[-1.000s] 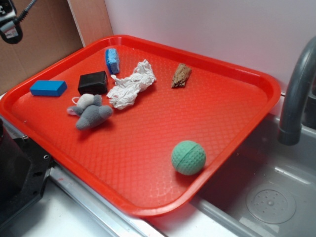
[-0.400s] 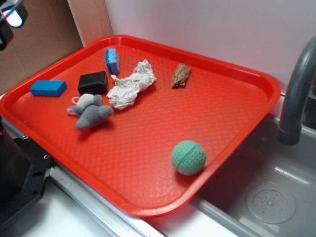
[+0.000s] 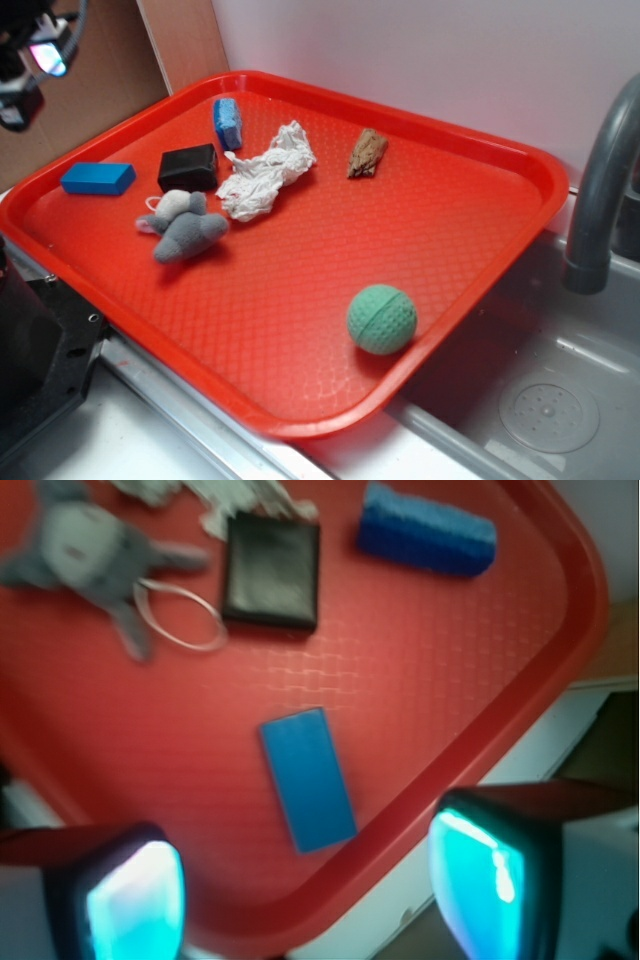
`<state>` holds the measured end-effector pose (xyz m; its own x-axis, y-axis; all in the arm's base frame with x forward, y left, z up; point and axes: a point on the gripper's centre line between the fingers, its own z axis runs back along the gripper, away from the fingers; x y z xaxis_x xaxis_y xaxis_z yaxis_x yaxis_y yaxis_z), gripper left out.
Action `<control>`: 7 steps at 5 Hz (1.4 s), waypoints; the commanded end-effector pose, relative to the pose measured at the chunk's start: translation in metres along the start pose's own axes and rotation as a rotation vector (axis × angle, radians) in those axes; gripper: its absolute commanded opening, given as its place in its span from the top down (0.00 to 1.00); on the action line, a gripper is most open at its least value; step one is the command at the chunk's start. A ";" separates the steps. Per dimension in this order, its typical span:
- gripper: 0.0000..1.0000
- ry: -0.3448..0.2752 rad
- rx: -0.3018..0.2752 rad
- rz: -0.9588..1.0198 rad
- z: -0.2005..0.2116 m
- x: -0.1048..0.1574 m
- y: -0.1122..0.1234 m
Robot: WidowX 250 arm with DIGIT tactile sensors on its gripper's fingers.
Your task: Grab the blue block.
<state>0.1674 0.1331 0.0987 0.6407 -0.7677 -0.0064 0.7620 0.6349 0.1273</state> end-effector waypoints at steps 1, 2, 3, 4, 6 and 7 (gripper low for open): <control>0.00 0.030 -0.021 -0.064 -0.033 -0.002 0.014; 0.00 0.081 -0.080 -0.063 -0.051 -0.013 0.013; 0.00 0.063 -0.040 -0.124 -0.071 -0.016 0.003; 0.00 0.077 -0.023 -0.166 -0.087 -0.007 -0.003; 1.00 0.033 -0.030 -0.218 -0.072 0.021 -0.027; 1.00 0.020 -0.066 -0.221 -0.064 0.033 -0.038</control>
<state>0.1617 0.0921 0.0201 0.4718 -0.8805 -0.0459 0.8817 0.4716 0.0171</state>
